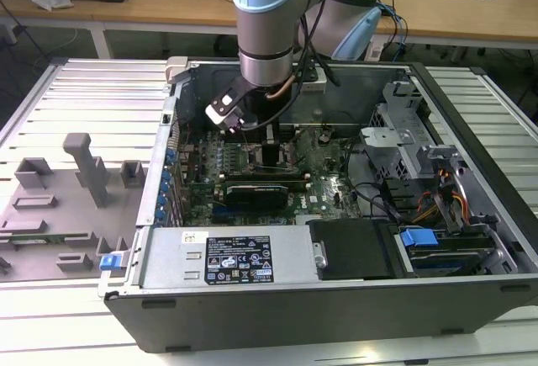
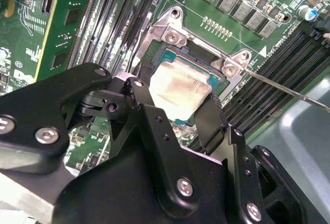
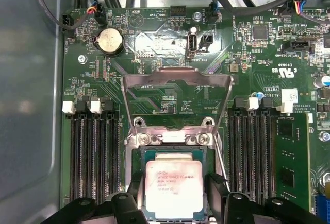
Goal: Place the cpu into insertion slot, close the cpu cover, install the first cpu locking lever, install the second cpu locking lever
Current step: 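Place the cpu into insertion slot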
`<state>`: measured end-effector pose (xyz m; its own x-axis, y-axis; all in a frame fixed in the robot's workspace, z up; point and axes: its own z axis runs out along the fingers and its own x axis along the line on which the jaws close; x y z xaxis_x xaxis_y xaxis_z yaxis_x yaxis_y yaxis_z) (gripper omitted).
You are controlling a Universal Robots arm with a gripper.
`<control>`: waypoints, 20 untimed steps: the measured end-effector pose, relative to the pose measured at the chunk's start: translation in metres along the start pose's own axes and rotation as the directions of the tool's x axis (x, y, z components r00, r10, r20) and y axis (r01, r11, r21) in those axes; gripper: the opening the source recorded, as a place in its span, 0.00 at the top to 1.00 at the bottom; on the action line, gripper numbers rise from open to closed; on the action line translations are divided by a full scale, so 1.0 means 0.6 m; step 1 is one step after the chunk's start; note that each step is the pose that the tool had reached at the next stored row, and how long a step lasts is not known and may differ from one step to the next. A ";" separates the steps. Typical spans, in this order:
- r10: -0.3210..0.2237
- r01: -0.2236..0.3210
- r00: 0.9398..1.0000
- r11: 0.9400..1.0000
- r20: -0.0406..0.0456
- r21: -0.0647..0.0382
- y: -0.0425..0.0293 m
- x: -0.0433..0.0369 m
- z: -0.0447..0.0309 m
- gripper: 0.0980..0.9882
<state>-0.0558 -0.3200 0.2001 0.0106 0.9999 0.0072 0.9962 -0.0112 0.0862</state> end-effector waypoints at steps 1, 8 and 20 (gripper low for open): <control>0.000 0.000 1.000 1.000 0.000 0.000 0.000 0.000 -0.002 0.43; 0.000 0.000 1.000 1.000 0.001 0.000 0.001 0.000 -0.012 0.43; 0.000 0.000 1.000 1.000 0.001 0.000 0.001 0.000 -0.013 0.99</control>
<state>-0.0557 -0.3199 0.2081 0.0105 0.9999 0.0058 0.9962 -0.0110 0.0864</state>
